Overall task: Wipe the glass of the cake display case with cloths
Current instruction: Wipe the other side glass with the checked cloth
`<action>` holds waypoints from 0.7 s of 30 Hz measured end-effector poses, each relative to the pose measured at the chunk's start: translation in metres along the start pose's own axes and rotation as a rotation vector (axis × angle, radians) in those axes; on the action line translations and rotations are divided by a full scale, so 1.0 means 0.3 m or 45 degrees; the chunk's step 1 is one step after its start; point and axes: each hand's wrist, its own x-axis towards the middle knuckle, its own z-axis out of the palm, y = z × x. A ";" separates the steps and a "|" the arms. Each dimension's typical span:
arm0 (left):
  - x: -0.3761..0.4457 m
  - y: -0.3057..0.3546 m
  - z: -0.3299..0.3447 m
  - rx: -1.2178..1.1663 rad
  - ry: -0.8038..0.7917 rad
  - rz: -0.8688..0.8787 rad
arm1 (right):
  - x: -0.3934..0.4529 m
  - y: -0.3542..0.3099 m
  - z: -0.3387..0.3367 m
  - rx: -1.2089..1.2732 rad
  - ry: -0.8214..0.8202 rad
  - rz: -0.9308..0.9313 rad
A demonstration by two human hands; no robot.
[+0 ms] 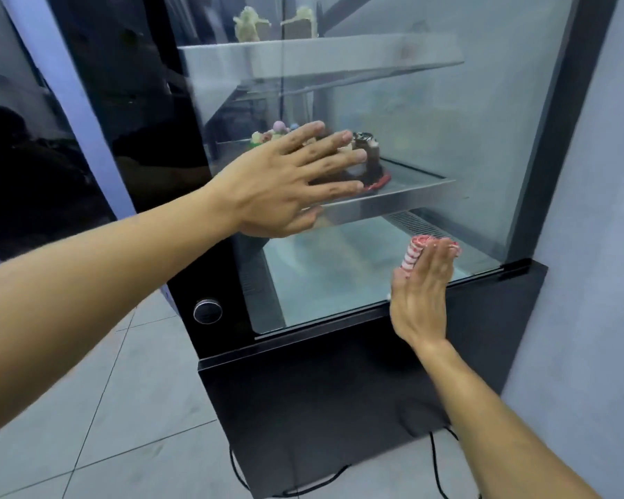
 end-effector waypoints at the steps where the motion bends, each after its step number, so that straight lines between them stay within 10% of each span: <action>1: -0.039 -0.013 -0.003 -0.015 -0.006 0.016 | -0.005 -0.029 -0.004 0.057 -0.022 0.078; 11: -0.246 -0.064 -0.011 -0.013 -0.004 -0.019 | -0.384 -0.727 0.216 0.040 -0.181 -0.413; 21: -0.251 -0.053 -0.006 -0.001 -0.025 -0.016 | -0.154 -0.694 0.123 0.015 -0.057 -0.305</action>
